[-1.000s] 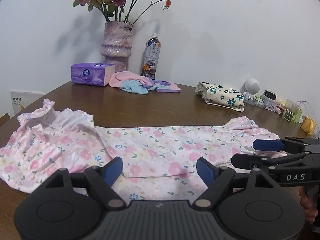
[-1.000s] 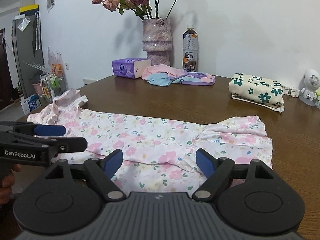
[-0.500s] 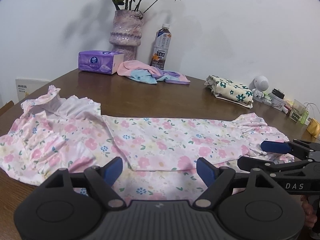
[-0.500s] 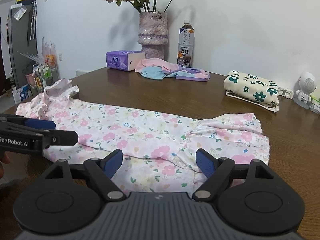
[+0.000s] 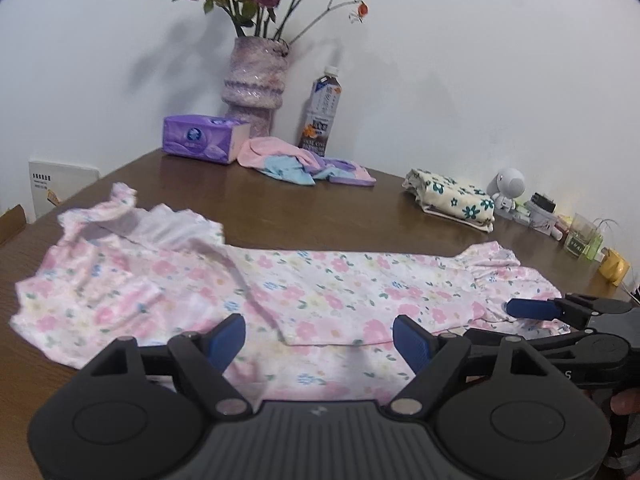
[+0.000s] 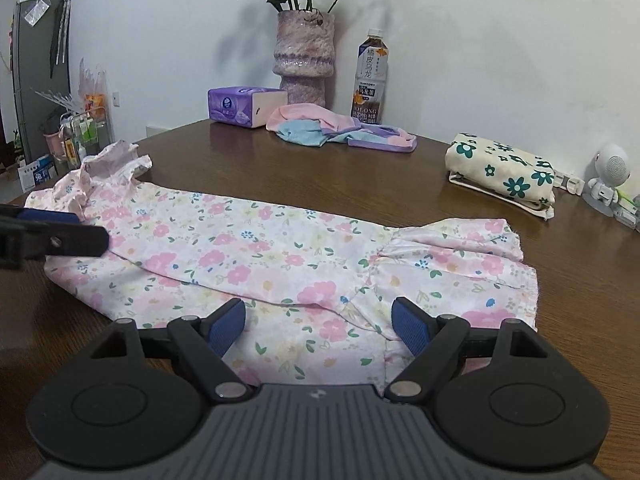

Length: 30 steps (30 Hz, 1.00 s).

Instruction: Fold clothes

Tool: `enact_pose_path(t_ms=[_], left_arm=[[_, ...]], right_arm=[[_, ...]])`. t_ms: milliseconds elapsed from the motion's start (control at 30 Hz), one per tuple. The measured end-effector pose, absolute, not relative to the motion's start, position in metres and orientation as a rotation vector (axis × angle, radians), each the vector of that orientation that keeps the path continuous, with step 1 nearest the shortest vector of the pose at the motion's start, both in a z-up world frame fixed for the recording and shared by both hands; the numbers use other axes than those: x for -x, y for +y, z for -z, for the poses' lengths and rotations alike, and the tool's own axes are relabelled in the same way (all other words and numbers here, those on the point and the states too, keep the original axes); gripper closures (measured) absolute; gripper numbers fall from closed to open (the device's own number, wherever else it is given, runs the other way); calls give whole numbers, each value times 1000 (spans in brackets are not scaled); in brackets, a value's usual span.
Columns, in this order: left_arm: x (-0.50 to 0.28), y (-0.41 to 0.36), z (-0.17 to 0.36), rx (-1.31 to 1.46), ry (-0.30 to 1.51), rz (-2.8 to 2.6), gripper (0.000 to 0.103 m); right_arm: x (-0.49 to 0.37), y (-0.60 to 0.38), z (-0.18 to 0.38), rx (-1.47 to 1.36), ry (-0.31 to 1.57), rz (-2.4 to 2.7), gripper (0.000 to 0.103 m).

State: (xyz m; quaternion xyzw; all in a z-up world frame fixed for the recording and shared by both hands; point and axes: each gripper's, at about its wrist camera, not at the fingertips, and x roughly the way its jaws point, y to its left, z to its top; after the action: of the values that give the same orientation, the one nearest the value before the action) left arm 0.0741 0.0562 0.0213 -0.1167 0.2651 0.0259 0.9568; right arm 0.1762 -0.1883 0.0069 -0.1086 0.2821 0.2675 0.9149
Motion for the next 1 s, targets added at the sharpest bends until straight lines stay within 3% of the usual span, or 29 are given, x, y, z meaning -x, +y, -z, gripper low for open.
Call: enact_pose_path(t_ms=[533,1000], left_arm=[[-35,156,-74,54,473,-96,21],[-126,241,-88,-164,666,-3,22]], right_arm=[[-167,-113,-55,339,479,-652,16],[-213,15,-78,509,559,-882,21]])
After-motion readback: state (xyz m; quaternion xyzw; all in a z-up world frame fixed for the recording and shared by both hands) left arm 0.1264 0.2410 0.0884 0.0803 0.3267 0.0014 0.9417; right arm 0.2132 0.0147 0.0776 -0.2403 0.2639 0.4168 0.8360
